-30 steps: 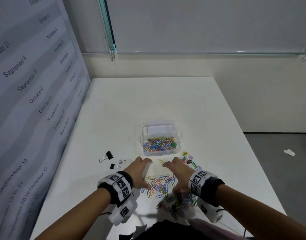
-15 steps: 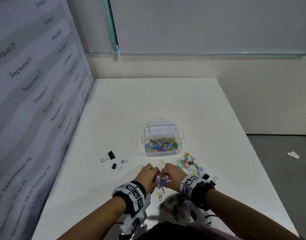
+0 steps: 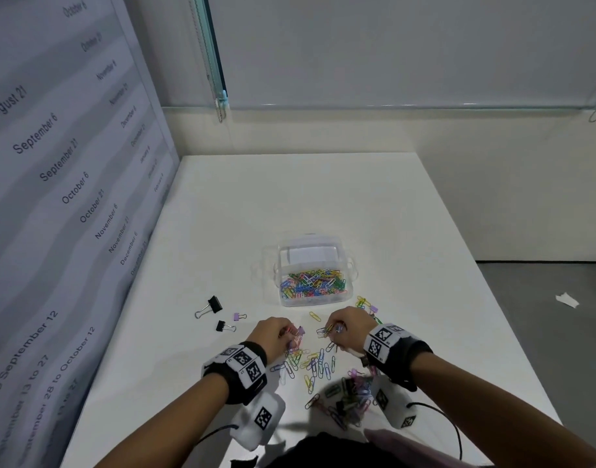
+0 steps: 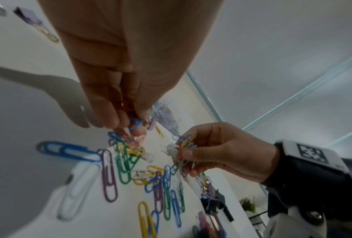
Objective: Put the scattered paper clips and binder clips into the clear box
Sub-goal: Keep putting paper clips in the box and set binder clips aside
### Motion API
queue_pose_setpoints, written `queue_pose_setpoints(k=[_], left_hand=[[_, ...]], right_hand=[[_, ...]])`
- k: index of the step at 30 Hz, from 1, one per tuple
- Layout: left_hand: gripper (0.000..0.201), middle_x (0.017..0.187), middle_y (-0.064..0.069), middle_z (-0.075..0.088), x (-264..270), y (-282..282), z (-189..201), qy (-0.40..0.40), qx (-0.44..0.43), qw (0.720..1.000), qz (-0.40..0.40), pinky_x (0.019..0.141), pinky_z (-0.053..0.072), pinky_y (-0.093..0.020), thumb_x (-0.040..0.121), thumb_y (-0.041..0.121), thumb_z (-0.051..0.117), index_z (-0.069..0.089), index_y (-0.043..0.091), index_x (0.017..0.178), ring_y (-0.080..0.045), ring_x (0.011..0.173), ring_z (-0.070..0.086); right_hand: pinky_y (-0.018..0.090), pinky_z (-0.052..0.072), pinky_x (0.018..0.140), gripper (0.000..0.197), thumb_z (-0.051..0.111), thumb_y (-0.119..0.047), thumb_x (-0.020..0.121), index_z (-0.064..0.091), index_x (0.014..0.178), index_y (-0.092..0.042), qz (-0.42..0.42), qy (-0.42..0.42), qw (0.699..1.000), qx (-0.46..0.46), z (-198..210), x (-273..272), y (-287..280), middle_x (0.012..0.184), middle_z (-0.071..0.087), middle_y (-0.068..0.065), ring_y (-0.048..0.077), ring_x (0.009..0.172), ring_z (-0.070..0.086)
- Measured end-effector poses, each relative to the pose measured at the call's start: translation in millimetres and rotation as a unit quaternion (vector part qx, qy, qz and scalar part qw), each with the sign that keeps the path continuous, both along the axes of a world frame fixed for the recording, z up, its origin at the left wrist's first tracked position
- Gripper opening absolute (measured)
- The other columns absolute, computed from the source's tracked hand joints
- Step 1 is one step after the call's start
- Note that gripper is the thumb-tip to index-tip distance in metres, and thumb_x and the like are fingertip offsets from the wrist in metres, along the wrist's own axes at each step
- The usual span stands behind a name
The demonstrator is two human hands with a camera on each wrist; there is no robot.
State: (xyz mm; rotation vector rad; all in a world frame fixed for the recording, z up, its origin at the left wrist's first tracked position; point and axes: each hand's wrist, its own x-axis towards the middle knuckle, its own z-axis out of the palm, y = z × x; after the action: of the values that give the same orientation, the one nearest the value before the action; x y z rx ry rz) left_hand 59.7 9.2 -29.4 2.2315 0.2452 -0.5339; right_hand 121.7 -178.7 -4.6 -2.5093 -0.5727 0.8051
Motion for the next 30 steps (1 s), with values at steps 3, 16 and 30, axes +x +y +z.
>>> queue_pose_setpoints(k=[3, 16, 30], left_hand=[[0.023, 0.066, 0.001, 0.06, 0, 2, 0, 0.028, -0.047, 0.998, 0.019, 0.056, 0.044, -0.012, 0.093, -0.001, 0.04, 0.061, 0.009, 0.094, -0.009, 0.057, 0.051], [0.028, 0.065, -0.006, 0.058, 2, 0, 2, 0.077, -0.149, 0.981, 0.099, 0.042, 0.043, -0.02, 0.099, 0.005, 0.034, 0.058, 0.009, 0.084, -0.014, 0.047, 0.052], [0.028, 0.094, -0.01, 0.06, 75, -2, 49, 0.022, -0.24, 0.952, 0.187, 0.062, 0.053, -0.019, 0.099, 0.012, 0.04, 0.058, -0.004, 0.112, -0.013, 0.063, 0.055]], right_hand=[[0.025, 0.049, 0.075, 0.018, 0.056, -0.012, 0.083, 0.069, 0.097, -0.008, -0.011, 0.002, 1.0, 0.009, 9, 8, 5, 0.096, 0.072, 0.013, 0.025, 0.091, 0.067], [0.031, 0.055, 0.078, 0.025, 0.062, -0.008, 0.082, 0.061, 0.107, -0.013, -0.055, -0.063, 0.995, 0.054, 35, 52, 9, 0.102, 0.057, 0.005, 0.023, 0.083, 0.062], [0.033, 0.042, 0.091, 0.068, 0.081, -0.029, 0.064, 0.048, 0.123, -0.017, 0.152, 0.014, 0.986, -0.066, -21, -14, -2, 0.121, 0.04, 0.011, 0.027, 0.11, 0.045]])
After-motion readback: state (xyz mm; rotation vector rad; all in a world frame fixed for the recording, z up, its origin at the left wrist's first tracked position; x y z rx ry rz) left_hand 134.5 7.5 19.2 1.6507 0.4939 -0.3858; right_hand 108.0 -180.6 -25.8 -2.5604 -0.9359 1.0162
